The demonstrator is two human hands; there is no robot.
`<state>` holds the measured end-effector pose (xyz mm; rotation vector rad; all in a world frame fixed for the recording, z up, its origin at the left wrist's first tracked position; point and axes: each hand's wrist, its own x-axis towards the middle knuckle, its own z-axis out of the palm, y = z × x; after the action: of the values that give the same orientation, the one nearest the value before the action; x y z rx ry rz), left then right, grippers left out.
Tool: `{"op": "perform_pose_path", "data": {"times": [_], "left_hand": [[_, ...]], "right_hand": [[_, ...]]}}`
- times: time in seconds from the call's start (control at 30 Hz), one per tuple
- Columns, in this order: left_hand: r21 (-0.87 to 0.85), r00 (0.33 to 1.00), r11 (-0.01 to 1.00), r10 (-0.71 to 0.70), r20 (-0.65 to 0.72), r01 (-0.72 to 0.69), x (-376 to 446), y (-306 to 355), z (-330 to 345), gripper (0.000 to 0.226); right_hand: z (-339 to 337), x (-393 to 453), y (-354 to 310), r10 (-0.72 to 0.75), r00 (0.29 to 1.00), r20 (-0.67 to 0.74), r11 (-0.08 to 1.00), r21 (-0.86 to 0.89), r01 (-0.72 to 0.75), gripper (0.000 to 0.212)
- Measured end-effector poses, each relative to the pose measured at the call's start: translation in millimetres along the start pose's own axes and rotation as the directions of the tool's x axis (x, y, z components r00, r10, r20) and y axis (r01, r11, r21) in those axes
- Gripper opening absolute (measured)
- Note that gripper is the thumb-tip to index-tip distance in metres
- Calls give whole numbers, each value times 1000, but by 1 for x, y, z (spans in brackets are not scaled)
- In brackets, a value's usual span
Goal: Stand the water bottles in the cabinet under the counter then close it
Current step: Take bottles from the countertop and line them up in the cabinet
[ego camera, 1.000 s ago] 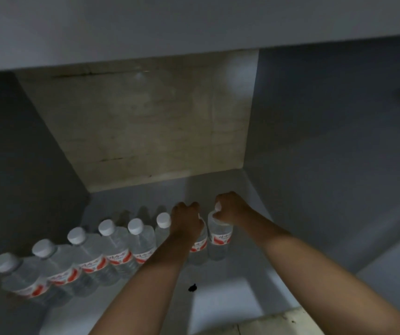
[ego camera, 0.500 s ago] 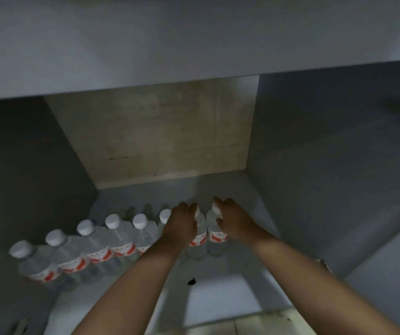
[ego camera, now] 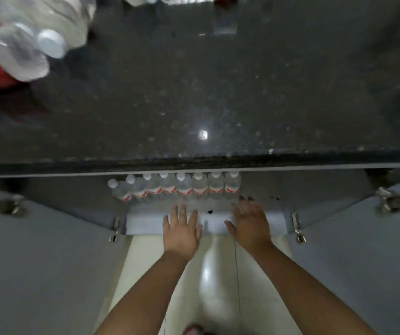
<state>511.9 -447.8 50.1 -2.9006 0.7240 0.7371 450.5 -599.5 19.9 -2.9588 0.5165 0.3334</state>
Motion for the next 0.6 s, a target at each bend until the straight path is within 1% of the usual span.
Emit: {"op": "perform_pose_path", "data": {"times": [0.1,0.2,0.27,0.33,0.37,0.43,0.5,0.6], "left_hand": [[-25,997,999,-26,75,28,-63,-2,-37,52],[-34,997,999,-40,65,42,-118,-5,-82,54],[-37,999,999,-35,34,36,-145,-10,-115,54],[-35,999,999,-31,-18,30,-165,-19,-148,54],[-36,998,999,-33,-48,31,-174,-25,-164,54],[-39,994,999,-41,-104,37,-190,-40,-192,55],[-44,986,998,-44,-162,37,-205,-55,-217,54],[-44,970,999,-37,-241,27,-219,-77,-250,53]], "right_hand": [[-50,-46,-19,-27,1000,9,1000,-9,27,56],[-104,-81,-38,-82,996,-31,997,1,82,54],[-137,-97,-49,-122,991,-59,993,-4,122,48],[-170,-106,-60,-157,980,-122,988,-22,155,34],[-185,-110,-66,-175,972,-154,985,-20,174,32],[-216,-116,-81,-191,962,-193,981,1,195,36],[-245,-121,-94,-192,949,-250,979,23,204,48],[-288,-121,-105,-182,914,-362,977,40,211,47]]}}
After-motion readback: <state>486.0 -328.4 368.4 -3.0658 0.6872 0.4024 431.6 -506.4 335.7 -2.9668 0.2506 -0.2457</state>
